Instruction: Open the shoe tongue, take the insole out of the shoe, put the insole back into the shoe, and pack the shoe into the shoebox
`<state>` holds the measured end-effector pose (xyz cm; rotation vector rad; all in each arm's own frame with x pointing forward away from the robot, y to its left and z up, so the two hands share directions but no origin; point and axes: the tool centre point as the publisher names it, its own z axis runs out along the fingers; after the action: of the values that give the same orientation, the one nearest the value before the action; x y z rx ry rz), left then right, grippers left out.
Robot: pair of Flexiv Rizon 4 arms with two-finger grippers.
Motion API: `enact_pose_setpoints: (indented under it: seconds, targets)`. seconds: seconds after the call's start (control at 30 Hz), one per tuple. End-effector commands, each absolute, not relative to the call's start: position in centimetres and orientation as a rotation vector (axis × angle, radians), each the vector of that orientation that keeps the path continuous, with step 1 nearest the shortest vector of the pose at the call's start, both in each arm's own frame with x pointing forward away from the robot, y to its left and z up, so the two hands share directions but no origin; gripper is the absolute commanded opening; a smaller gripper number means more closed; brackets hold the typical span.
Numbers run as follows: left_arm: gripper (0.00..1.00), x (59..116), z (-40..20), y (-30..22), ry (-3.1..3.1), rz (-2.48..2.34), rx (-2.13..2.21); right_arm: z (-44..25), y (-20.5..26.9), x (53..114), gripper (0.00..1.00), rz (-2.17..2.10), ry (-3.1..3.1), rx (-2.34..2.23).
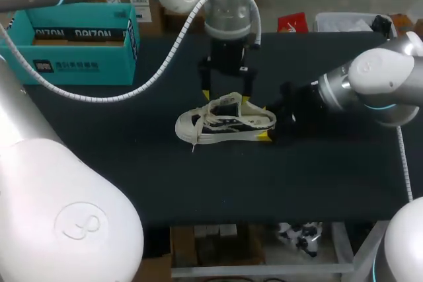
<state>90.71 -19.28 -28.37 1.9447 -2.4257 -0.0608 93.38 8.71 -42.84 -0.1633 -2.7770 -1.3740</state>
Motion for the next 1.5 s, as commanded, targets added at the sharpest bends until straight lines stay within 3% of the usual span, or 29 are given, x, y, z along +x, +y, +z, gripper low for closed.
enact_pose_setpoints:
  seconds: [0.03,0.17,0.23,0.3,0.5,0.6,0.77,0.87,0.93,1.0,1.03,1.5]
  targets:
    - [0.91,91.9,-29.3,-20.8,-2.428,-0.164,1.974,-43.8,9.1,93.7,0.00,-1.376,-2.777,-0.163]
    - [0.86,92.1,-30.0,-21.3,-2.418,-0.207,1.995,-43.8,9.1,93.7,0.00,-1.376,-2.777,-0.163]
    - [0.72,91.9,-30.2,-21.4,-2.422,-0.226,1.999,-43.8,9.1,93.7,0.00,-1.376,-2.777,-0.163]
    - [0.64,91.7,-30.5,-21.4,-2.423,-0.246,2.006,-43.8,9.1,93.7,0.00,-1.376,-2.777,-0.163]
    - [0.57,91.4,-31.1,-21.4,-2.425,-0.304,2.023,-43.8,9.1,93.7,0.00,-1.376,-2.777,-0.163]
    - [0.58,91.3,-31.2,-21.4,-2.427,-0.322,2.032,-43.8,9.1,93.7,0.00,-1.376,-2.777,-0.163]
    - [0.44,91.3,-31.5,-21.4,-2.423,-0.350,2.055,-43.8,9.1,93.7,0.00,-1.376,-2.777,-0.163]
    - [0.40,91.2,-31.6,-21.3,-2.421,-0.363,2.060,-43.8,9.1,93.7,0.00,-1.376,-2.777,-0.163]
    - [0.29,91.2,-31.6,-21.2,-2.419,-0.365,2.063,-43.8,9.1,93.7,0.00,-1.376,-2.777,-0.163]
    - [0.07,91.2,-31.4,-20.9,-2.411,-0.348,2.072,-43.8,9.1,93.7,0.00,-1.376,-2.777,-0.163]
    - [0.01,91.2,-31.3,-20.8,-2.407,-0.339,2.075,-43.8,9.1,93.7,0.00,-1.376,-2.777,-0.163]
    - [0.00,89.9,-28.4,-15.5,-2.334,0.061,2.062,-43.8,9.1,93.7,0.00,-1.376,-2.777,-0.163]
